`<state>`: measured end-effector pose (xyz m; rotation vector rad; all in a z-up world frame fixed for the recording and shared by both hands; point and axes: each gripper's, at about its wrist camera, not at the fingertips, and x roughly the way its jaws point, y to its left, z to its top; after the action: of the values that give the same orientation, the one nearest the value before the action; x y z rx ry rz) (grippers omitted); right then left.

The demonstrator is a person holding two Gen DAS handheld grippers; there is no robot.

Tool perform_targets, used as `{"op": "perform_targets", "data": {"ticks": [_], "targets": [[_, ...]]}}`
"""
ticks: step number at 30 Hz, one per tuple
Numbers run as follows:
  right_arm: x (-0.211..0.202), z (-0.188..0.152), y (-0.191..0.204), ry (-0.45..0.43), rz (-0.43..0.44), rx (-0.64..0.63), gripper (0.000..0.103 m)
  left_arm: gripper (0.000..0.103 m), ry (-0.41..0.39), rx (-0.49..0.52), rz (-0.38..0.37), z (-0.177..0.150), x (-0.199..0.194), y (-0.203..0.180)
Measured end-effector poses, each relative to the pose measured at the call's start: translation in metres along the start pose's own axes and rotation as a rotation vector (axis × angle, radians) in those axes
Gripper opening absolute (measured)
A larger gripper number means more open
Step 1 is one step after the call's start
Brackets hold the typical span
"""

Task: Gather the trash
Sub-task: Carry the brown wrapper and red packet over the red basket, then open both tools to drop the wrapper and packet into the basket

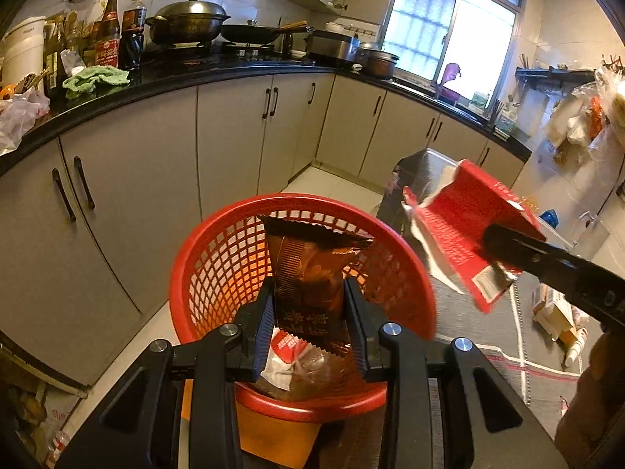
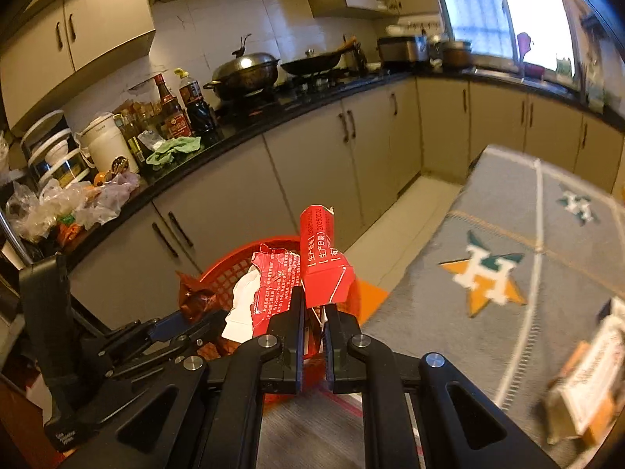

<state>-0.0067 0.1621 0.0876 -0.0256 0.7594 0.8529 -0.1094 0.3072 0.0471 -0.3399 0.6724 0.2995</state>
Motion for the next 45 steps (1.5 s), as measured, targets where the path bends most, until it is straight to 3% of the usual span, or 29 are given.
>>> {"op": "perform_targets", "data": {"ticks": [10,29,31,33,34,45], "targets": [[0.03,-0.009,-0.008,0.051,0.034,0.019,0.009,0.033,0.031,-0.014,0.02,0.001,0.022,0.012],[0.042,-0.011,-0.015,0.078,0.066,0.061,0.011,0.033,0.045,-0.01,0.017,0.002,0.03,0.016],[0.042,-0.011,-0.015,0.082,0.074,0.067,0.012,0.035,0.047,-0.013,0.012,0.002,0.03,0.016],[0.042,-0.011,-0.016,0.086,0.085,0.073,0.013,0.049,0.044,-0.018,0.011,0.002,0.029,0.017],[0.041,-0.011,-0.016,0.082,0.083,0.071,0.013,0.05,0.039,-0.018,0.013,0.002,0.028,0.017],[0.031,-0.01,-0.017,0.059,0.101,0.077,0.016,0.053,0.03,-0.021,-0.002,0.003,0.016,0.014]]}}
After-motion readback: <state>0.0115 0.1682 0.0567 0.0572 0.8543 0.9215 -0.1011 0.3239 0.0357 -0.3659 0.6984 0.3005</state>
